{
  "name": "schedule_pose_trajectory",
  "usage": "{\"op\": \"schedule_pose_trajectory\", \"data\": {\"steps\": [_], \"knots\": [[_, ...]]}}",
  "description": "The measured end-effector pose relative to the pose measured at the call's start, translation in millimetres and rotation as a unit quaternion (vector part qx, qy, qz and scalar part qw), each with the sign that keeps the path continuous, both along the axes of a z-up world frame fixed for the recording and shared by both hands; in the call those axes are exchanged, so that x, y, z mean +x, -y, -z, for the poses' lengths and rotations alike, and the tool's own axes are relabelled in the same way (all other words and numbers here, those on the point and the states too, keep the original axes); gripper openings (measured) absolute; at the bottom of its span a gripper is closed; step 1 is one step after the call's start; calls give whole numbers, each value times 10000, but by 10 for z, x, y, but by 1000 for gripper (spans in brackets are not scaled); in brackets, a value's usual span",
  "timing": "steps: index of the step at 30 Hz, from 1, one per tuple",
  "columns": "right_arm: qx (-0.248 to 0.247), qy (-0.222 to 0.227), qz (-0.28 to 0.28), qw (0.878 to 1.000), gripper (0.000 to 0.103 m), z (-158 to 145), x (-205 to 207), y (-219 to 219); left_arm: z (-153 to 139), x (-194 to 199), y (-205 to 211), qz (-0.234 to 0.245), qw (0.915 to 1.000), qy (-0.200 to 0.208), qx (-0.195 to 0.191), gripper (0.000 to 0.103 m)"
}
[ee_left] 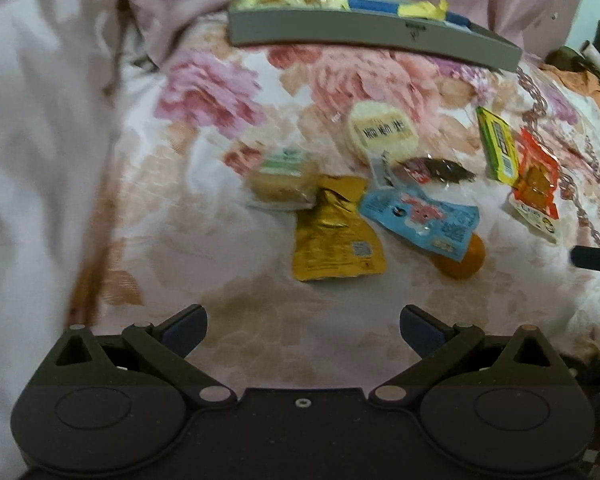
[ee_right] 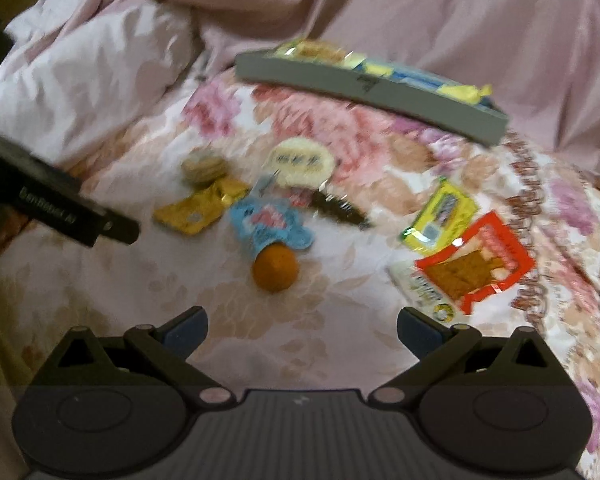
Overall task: Organize snacks
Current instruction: 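Raise both tools away from the tray back over the snacks, then grasp the gold foil packet with the left tool while the right tool grasps the mandarin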
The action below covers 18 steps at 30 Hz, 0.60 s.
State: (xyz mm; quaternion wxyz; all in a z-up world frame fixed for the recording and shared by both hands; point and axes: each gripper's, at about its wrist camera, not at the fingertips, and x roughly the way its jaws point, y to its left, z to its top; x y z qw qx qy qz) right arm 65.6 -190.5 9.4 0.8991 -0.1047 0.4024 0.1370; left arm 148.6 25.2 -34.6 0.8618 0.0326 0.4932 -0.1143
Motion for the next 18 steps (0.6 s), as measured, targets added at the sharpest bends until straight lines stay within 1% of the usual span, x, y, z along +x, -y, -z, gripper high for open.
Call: {"op": "schedule_pose_trajectory", "data": {"steps": [2,4,7,9,14,18], "knots": [[-92,-165,-235,9995,103,68,67,-38,36,49,20,32,10000,-6,20,102],[-266,-213,-499,9982,103,137,128,-92,50,101,48,109,9999,69,76,102],[-550,-25,-869,9947,103,210,185,-155,58,189,105,240,9994,219,142,102],[-646,64,-997,9929,103,252,232,-185,79,244,146,319,9989,286,168,102],[-307,65,-894,9955,103,291,325,-180,190,391,250,452,9980,286,323,102],[-164,-30,-780,9968,103,330,401,-152,262,484,296,503,9977,259,382,102]]}}
